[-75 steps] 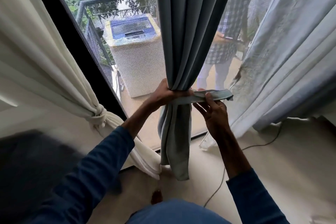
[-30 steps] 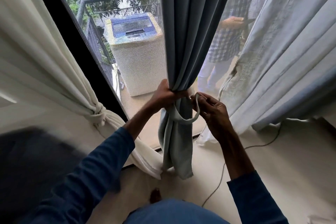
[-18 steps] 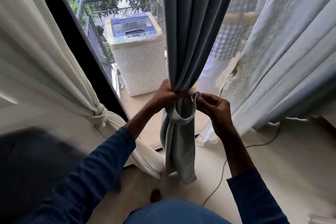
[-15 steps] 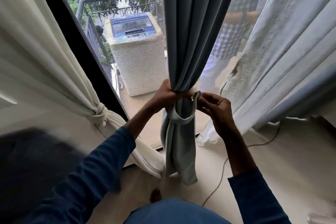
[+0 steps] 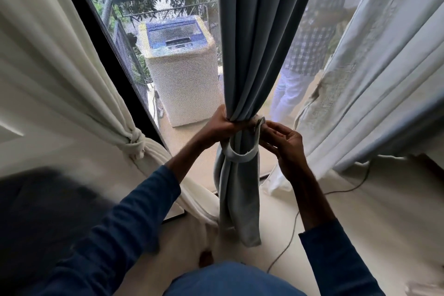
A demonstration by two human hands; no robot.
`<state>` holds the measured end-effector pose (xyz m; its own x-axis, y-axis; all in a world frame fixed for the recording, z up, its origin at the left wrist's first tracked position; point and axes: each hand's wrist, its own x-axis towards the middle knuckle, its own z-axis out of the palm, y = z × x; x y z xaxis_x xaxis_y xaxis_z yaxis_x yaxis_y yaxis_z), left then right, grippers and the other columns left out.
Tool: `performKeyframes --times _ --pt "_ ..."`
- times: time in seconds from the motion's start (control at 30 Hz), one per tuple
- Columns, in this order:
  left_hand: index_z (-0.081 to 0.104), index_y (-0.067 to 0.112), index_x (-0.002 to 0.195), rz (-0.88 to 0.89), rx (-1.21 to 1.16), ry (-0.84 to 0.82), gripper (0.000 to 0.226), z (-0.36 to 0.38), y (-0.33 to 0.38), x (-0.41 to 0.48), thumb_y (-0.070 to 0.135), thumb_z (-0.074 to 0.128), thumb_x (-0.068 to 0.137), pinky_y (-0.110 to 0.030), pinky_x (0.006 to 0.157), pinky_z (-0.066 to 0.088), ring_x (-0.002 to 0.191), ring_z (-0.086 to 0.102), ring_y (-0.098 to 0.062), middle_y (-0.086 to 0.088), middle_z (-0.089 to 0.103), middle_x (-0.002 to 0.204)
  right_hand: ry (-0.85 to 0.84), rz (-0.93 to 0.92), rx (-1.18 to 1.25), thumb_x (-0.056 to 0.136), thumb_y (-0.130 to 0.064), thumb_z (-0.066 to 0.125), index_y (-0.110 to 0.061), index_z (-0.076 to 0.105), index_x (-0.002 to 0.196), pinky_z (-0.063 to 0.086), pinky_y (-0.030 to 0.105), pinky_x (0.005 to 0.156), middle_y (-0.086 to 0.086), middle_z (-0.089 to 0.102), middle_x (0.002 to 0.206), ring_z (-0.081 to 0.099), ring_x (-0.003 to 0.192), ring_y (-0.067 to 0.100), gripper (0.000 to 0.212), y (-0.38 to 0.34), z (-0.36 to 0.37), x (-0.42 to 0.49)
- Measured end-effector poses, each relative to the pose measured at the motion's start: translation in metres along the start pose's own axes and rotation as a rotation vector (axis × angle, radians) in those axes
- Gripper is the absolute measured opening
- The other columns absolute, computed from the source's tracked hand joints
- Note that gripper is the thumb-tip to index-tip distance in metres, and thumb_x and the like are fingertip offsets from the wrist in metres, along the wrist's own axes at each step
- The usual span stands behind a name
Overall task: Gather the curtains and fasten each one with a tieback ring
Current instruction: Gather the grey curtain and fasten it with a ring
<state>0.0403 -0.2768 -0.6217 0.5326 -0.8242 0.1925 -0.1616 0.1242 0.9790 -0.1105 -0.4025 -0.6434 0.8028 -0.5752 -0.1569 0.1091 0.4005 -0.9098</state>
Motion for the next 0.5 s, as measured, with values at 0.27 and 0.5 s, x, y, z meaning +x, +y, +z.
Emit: performKeyframes --times 0.27,0.5 --pt "0.074 0.017 0.107 -0.005 -0.004 0.009 0.027 -0.0018 0.0005 -0.0024 0.019 0.084 0.082 -0.026 0.082 0.058 0.098 0.073 -0.015 -0.004 0.077 0.105 0.011 -0.016 -0.019 0.091 -0.006 0.071 0.008 0.067 0.119 0.060 0.043 0.092 0.028 0.072 0.106 0.071 0.093 0.030 0.031 -0.0009 0.0005 0.0010" --pt "0.075 0.030 0.108 -0.005 0.022 0.007 0.032 -0.0022 0.0047 -0.0043 0.019 0.085 0.081 -0.023 0.080 0.058 0.100 0.073 -0.014 0.000 0.077 0.107 0.062 -0.111 -0.092 0.090 -0.008 0.074 0.017 0.066 0.105 0.063 0.043 0.083 0.027 0.070 0.092 0.069 0.082 0.032 0.030 -0.0021 0.0046 -0.0006"
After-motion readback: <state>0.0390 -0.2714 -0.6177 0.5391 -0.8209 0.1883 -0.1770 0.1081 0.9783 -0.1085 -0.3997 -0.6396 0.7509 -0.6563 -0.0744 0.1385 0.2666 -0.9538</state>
